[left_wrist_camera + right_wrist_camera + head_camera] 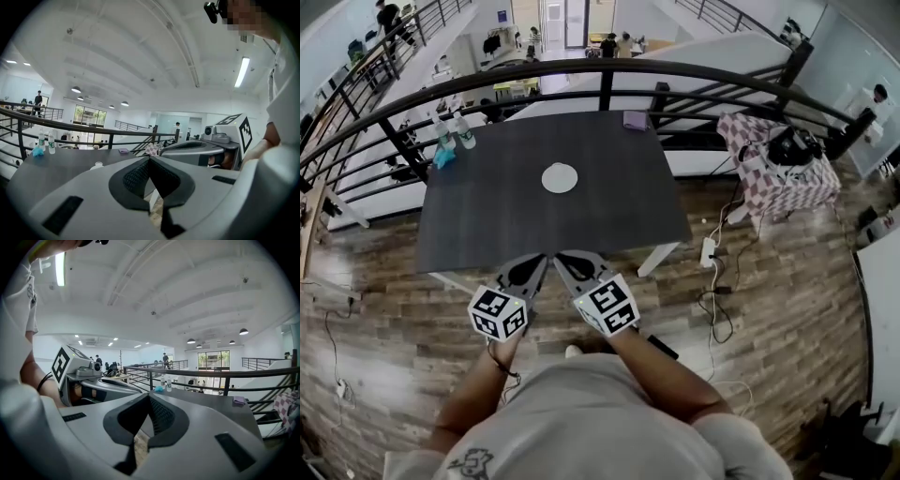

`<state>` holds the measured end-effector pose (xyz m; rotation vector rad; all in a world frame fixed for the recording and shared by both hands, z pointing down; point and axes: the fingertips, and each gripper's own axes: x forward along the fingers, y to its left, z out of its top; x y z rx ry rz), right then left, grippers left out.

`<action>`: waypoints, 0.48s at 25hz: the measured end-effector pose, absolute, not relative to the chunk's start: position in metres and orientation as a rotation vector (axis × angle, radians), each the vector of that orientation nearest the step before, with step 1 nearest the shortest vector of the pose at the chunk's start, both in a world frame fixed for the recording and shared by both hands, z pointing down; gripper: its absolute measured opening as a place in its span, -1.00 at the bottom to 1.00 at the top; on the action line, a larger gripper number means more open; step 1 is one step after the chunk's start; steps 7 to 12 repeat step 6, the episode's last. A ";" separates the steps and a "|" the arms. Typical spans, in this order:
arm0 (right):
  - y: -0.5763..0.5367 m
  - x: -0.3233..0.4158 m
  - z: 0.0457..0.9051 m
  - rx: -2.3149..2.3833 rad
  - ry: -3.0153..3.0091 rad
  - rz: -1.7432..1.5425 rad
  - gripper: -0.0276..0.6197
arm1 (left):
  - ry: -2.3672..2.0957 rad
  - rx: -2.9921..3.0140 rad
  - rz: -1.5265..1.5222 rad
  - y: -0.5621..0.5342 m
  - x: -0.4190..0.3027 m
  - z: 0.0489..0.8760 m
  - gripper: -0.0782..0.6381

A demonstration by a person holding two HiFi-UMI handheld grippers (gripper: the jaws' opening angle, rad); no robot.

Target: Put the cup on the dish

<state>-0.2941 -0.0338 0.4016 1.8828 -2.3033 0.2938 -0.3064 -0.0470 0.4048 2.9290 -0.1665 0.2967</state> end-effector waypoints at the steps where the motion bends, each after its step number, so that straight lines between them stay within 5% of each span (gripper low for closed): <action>1: -0.030 -0.303 0.402 1.884 -2.297 0.286 -0.88 | -0.162 2.933 0.286 -0.043 -0.316 0.405 -0.78; 12: -0.015 -0.335 0.406 1.904 -2.278 0.265 -0.88 | -0.135 2.940 0.267 -0.027 -0.349 0.412 -0.78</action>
